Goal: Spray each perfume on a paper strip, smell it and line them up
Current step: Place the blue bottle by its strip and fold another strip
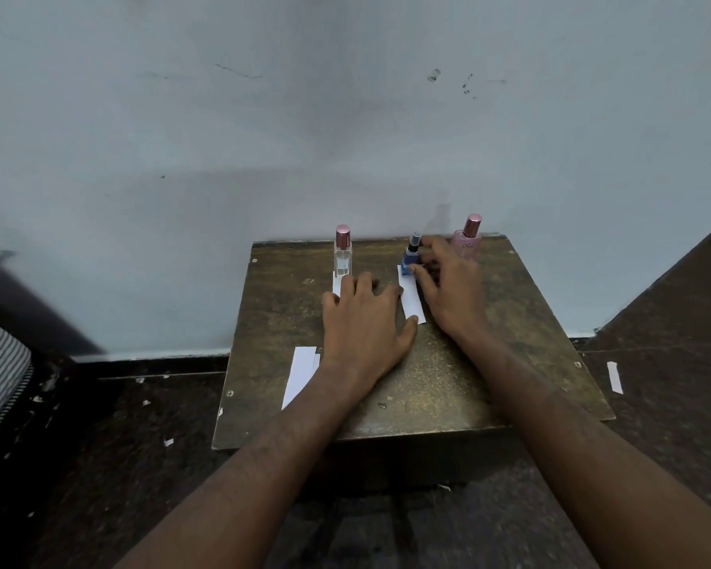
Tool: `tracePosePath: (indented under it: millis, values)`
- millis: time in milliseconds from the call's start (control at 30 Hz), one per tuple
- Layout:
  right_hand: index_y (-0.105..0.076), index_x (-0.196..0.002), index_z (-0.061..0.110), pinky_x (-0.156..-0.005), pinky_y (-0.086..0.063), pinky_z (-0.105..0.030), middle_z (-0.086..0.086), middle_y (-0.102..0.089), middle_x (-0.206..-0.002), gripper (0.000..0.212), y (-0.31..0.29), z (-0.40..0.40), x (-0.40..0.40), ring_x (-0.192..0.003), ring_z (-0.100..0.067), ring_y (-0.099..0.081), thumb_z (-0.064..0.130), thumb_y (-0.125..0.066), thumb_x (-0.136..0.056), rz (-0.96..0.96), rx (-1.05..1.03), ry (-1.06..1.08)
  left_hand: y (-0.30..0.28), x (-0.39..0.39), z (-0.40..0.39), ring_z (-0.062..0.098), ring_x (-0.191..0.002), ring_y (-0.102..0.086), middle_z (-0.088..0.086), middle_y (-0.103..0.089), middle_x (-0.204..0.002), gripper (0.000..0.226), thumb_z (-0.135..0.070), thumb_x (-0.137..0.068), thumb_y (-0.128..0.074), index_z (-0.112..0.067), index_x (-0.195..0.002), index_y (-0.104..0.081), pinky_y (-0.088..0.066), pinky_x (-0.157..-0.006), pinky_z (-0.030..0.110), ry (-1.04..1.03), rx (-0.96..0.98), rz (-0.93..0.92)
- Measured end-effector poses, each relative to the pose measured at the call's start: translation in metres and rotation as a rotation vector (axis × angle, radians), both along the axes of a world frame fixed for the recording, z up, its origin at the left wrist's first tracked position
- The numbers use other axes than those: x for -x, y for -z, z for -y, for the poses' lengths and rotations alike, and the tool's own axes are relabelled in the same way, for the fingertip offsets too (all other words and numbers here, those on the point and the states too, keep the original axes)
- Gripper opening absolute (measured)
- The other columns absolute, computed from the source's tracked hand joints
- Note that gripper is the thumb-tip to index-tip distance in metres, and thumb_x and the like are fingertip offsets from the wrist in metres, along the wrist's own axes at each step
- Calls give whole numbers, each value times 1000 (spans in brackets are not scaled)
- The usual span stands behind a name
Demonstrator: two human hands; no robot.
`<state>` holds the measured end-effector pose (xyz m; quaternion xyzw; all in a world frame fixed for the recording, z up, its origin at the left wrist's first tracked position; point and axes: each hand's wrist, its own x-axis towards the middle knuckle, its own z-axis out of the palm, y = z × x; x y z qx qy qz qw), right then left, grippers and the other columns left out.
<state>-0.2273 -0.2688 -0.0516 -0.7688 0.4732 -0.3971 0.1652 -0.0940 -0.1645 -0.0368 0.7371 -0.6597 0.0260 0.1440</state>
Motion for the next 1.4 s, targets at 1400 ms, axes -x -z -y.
tracePosePath:
  millis: [1400]
  values:
    - [-65, -136, 22, -89, -52, -33, 4, -61, -134, 59, -23, -196, -45, -120, -15, -52, 65, -55, -96, -609, 145, -555, -35, -105, -106, 22, -117, -61, -4, -70, -123, 25, -39, -102, -61, -27, -123, -69, -56, -91, 44, -83, 26, -210]
